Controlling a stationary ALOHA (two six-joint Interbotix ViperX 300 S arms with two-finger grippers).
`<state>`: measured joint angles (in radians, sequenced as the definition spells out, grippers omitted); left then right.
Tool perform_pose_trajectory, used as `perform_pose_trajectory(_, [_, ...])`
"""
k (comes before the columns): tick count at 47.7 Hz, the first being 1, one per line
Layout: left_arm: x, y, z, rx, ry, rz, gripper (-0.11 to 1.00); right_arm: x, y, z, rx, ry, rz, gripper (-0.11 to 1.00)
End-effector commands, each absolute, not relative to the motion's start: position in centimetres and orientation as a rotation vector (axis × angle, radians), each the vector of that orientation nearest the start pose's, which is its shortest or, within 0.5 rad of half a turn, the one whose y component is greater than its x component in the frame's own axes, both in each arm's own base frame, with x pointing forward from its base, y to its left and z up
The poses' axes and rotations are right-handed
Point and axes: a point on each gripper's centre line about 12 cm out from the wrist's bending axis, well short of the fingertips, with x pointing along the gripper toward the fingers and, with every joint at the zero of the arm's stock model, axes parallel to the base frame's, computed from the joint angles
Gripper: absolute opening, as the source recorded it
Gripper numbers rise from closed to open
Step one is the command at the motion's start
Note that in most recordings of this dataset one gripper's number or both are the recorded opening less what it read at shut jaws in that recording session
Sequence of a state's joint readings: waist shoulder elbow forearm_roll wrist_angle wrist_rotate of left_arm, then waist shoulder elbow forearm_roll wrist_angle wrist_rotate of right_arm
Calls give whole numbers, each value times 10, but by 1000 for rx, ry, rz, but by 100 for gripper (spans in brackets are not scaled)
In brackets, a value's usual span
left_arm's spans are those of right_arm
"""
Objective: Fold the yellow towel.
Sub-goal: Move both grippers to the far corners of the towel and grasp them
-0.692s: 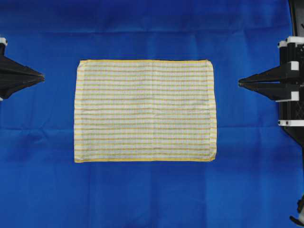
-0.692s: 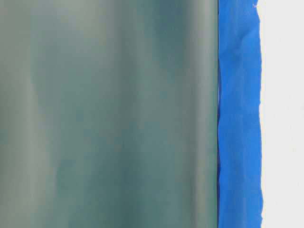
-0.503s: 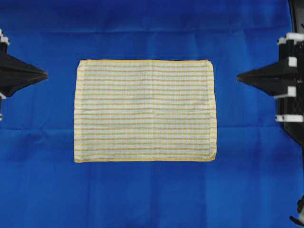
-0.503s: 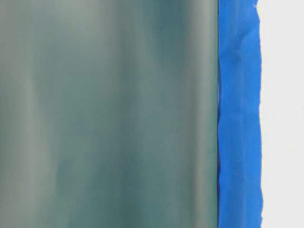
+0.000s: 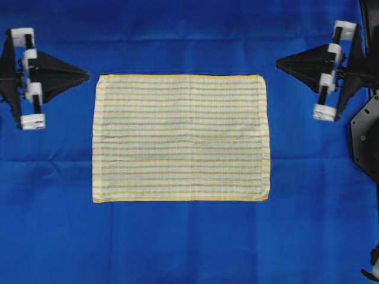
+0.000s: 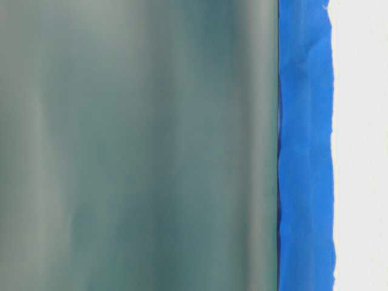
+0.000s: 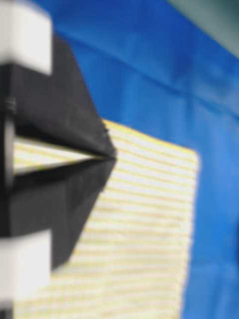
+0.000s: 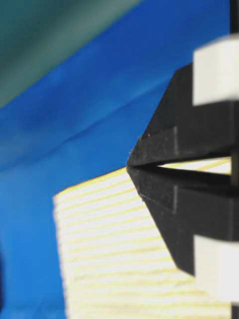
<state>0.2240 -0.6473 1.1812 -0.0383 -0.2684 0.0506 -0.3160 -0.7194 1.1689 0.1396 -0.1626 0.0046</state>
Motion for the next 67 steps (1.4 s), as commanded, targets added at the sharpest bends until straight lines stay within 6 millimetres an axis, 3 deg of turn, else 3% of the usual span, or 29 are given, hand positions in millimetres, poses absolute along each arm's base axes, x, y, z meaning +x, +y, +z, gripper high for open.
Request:
perform_pose_trajectory(1, [237,66,213,-26,279,273,19,225,-84,223,213,294,-391,18])
perform_pose_trajectory(10, [243,83,176,-53,388,333,75,236,-101,185,260,433,-456,73])
perform_pose_trajectory(12, [245,86,169,-56,402,338,84,238,-105,177,266,458,-467,78])
perform_pose_trajectory(14, [247,88,163,-58,411,345,87,241,-109,170,272,483,-479,75])
perform_pose_trajectory(19, [252,97,146,-67,438,369,81,245,-116,152,286,537,-502,68])
perform_pose_trajectory(31, [254,115,108,-98,539,425,80,251,-129,113,318,635,-549,69])
perform_pose_trajectory(47, [257,121,73,-127,657,433,75,253,-132,91,348,692,-572,67])
perform_pose_trajectory(53, [254,121,65,-135,694,433,55,252,-132,89,343,695,-571,56])
perform_pose_trajectory(62, [251,119,59,-148,761,426,10,253,-131,90,340,694,-567,6])
perform_pose_trajectory(67, [251,119,58,-153,766,426,5,254,-132,90,338,691,-567,3])
